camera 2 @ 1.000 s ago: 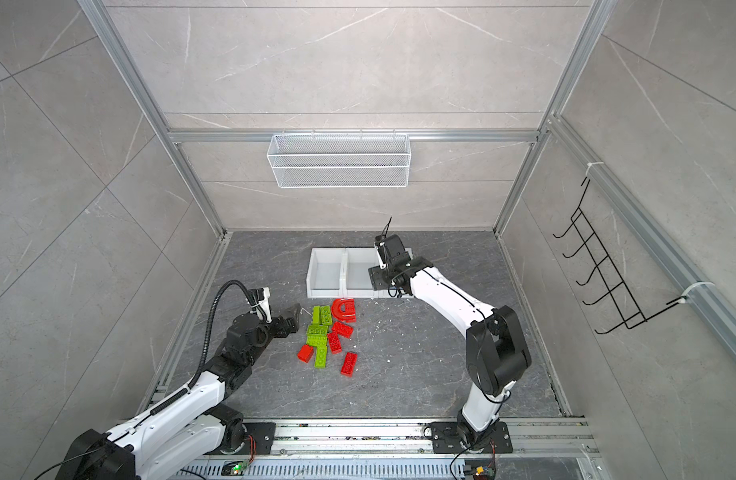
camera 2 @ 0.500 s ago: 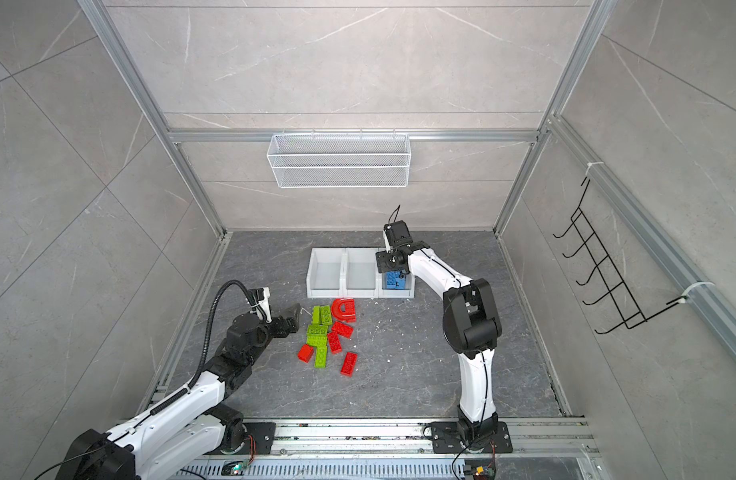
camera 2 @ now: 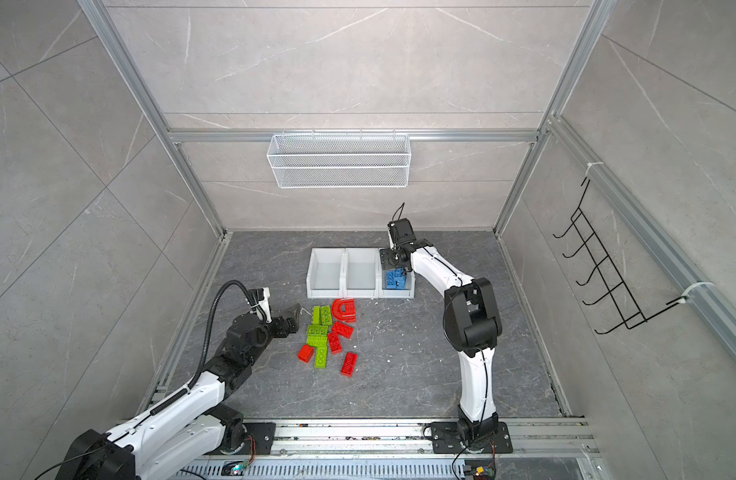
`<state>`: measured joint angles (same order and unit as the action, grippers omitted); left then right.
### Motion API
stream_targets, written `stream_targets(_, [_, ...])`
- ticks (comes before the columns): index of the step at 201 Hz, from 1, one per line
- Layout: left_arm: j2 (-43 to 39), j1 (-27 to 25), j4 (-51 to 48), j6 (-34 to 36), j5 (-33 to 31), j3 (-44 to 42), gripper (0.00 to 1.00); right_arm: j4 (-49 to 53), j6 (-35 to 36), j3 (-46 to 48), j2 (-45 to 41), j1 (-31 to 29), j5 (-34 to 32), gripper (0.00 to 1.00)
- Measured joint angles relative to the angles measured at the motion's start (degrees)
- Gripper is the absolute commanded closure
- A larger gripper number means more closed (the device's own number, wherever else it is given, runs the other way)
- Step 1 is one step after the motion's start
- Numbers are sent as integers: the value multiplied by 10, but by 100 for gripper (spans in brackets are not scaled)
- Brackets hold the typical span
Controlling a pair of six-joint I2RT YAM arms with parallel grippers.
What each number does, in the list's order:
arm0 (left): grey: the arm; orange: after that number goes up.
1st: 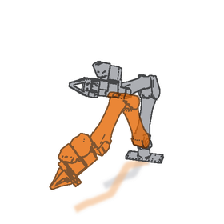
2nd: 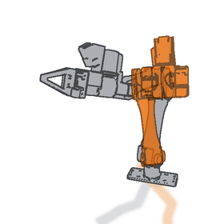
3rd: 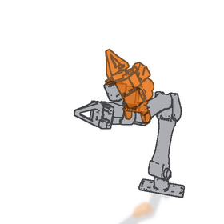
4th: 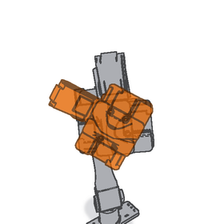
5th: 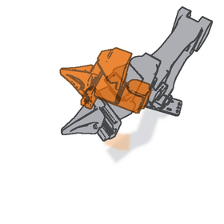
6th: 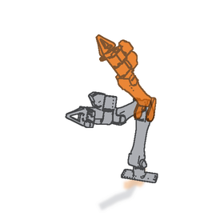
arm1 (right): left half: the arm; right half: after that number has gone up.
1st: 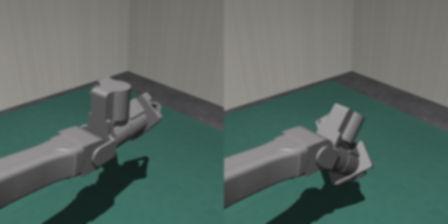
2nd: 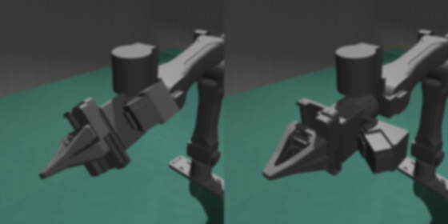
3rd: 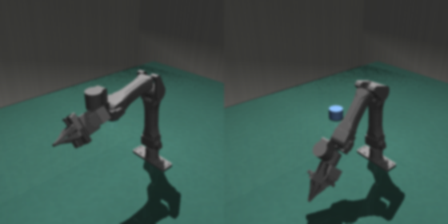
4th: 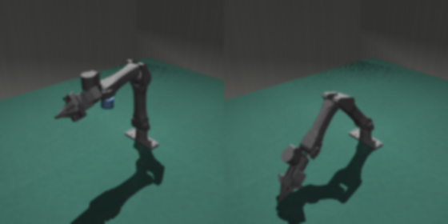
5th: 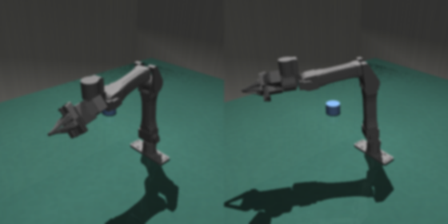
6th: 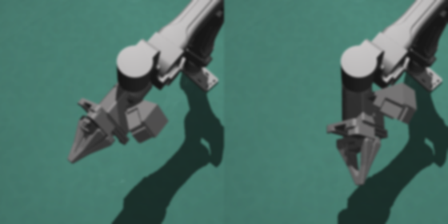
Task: Sort the legos into containers by color
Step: 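Carry the blue brick into the blue-brick compartment and open the right gripper, then move the right gripper back to the pile and grasp a red brick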
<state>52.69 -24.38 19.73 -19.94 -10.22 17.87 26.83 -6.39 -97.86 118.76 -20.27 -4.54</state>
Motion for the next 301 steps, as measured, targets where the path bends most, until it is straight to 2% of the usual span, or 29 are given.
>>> stream_targets(52, [0, 0, 0, 0, 0, 0, 1, 11, 0, -22, 1, 0, -6, 20])
stream_targets(77, [0, 0, 0, 0, 0, 0, 1, 17, 0, -22, -4, 0, -6, 20])
stream_targets(103, [0, 0, 0, 0, 0, 0, 1, 22, 0, -7, -35, 0, -6, 25])
stream_targets(136, [0, 0, 0, 0, 0, 0, 1, 17, -9, 74, -132, 0, 17, 33])
stream_targets(163, [-2, 0, 0, 0, -1, 0, 1, -3, -40, 210, -248, -18, 52, 33])
stream_targets(188, [-5, 0, 0, 0, -2, -1, 1, -25, -88, 349, -344, -85, 59, 33])
stream_targets(219, [-5, 0, 1, 0, -2, -6, 1, -48, -173, 465, -400, -224, 51, 33])
stream_targets(263, [-2, 0, 5, -3, -2, -6, 1, -81, -273, 497, -371, -376, -5, 32])
stream_targets(301, [-2, 0, 10, -5, -2, -7, 1, -113, -307, 487, -291, -421, -24, 32])
